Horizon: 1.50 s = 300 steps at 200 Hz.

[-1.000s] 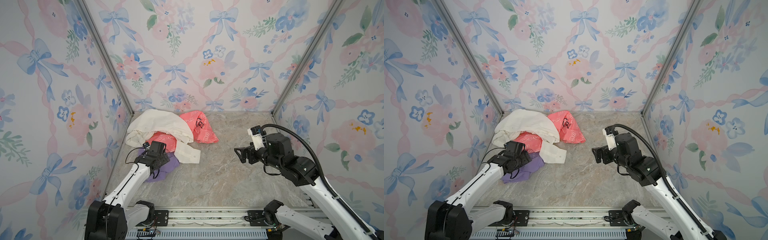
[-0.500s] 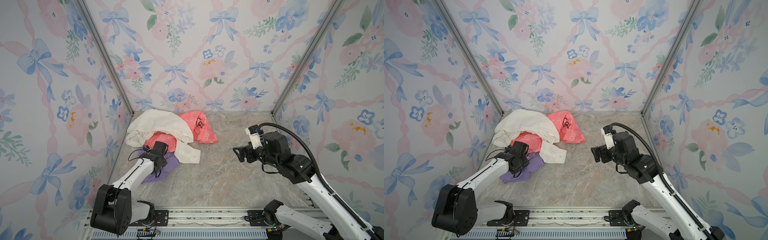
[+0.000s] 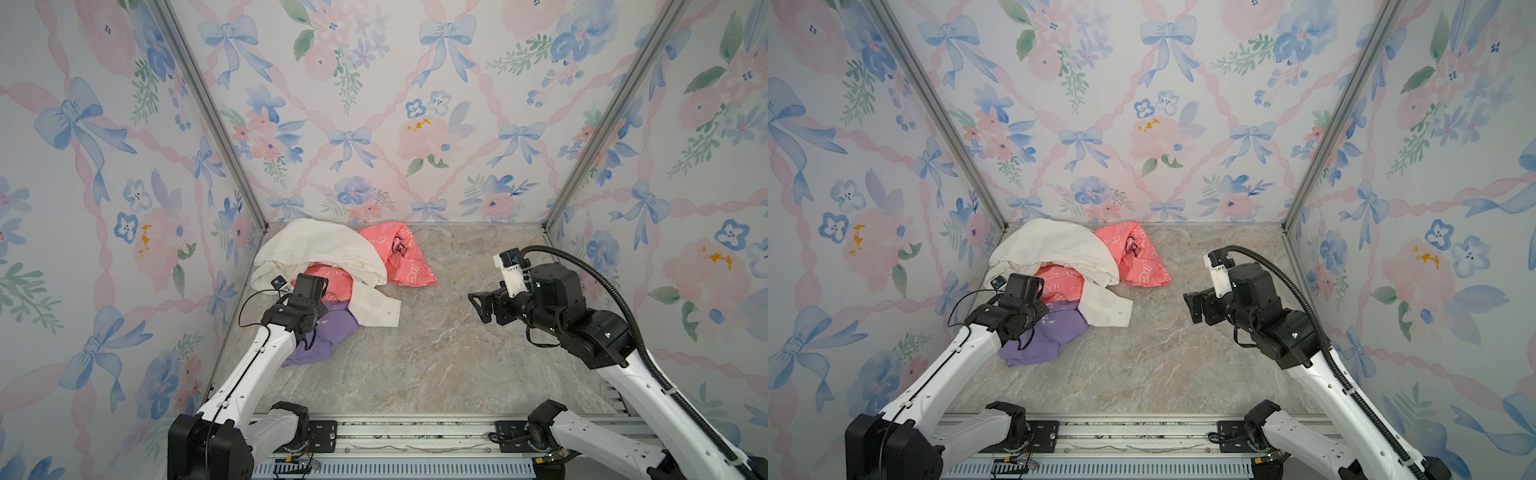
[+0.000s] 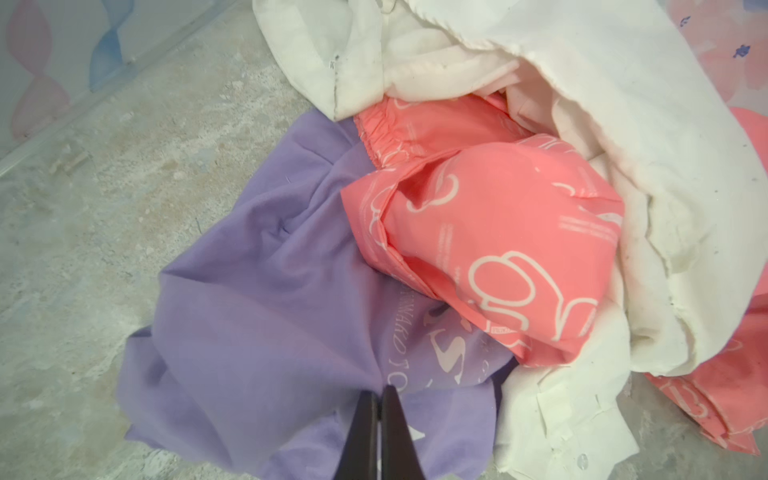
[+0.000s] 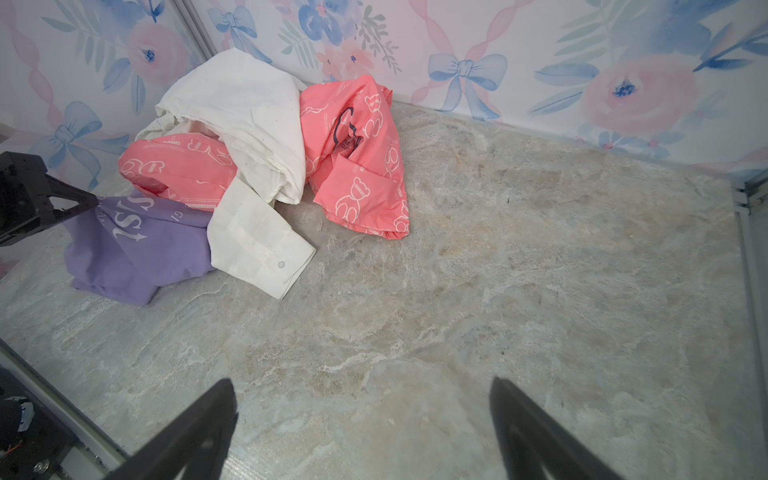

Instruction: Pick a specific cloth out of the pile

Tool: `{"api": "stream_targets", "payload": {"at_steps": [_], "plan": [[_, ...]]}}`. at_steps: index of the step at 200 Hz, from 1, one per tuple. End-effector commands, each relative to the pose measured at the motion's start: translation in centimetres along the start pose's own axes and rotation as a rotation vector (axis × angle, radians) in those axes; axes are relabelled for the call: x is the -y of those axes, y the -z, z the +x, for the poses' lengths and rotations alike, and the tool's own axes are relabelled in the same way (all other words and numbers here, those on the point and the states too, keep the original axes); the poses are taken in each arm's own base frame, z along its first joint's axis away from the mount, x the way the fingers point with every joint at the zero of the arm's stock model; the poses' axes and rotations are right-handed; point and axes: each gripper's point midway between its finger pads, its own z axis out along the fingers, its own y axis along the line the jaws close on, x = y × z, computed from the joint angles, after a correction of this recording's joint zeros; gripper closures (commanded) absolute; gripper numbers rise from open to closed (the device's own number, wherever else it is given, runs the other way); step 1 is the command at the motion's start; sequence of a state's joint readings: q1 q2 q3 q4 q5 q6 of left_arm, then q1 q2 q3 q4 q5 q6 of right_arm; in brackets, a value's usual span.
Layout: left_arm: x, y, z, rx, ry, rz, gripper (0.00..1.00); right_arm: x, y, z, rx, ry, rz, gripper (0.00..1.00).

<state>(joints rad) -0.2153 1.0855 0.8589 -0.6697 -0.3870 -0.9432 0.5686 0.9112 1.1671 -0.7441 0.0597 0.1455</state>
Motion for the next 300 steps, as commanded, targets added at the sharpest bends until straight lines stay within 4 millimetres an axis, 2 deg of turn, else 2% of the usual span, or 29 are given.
{"api": "stream_targets", "payload": {"at_steps": [1,27,38,49,67,87,134,166,243,300], "plan": [[-1.8,1.5,-1.6,0.046,-0.027,-0.081,1.0,0.6,0.7,0.2,0.03,-0.002,0.017,0.03],[-2.8,2.0,-1.7,0.037,-0.036,-0.112,1.0,0.6,0.6,0.8,0.02,-0.015,0.006,0.03],[-3.4,2.0,-1.4,0.028,-0.03,-0.119,0.96,0.5,0.5,0.9,0.015,-0.019,0.002,0.03],[-3.8,1.9,-1.3,0.023,-0.018,-0.123,1.0,0.5,0.5,0.8,0.016,-0.023,-0.002,0.03],[-3.8,2.1,-1.6,0.021,-0.012,-0.108,1.0,0.4,0.6,0.5,0.024,-0.033,-0.005,0.03],[-2.4,3.4,-3.6,0.063,-0.017,-0.061,1.0,0.4,0.8,0.2,0.033,-0.039,-0.004,0.03],[1.8,9.3,-11.1,0.237,-0.024,0.062,1.0,0.5,1.0,-0.3,0.039,-0.025,0.003,0.03],[4.1,12.6,-14.6,0.31,-0.002,0.143,1.0,0.4,0.9,-0.7,0.04,-0.015,0.004,0.03],[8.0,19.7,-21.2,0.466,-0.006,0.286,1.0,0.4,1.5,-1.2,0.048,-0.03,0.001,0.03],[12.5,24.8,-23.1,0.504,-0.094,0.52,1.0,0.2,1.9,-1.6,0.051,-0.036,-0.006,0.03]]}}
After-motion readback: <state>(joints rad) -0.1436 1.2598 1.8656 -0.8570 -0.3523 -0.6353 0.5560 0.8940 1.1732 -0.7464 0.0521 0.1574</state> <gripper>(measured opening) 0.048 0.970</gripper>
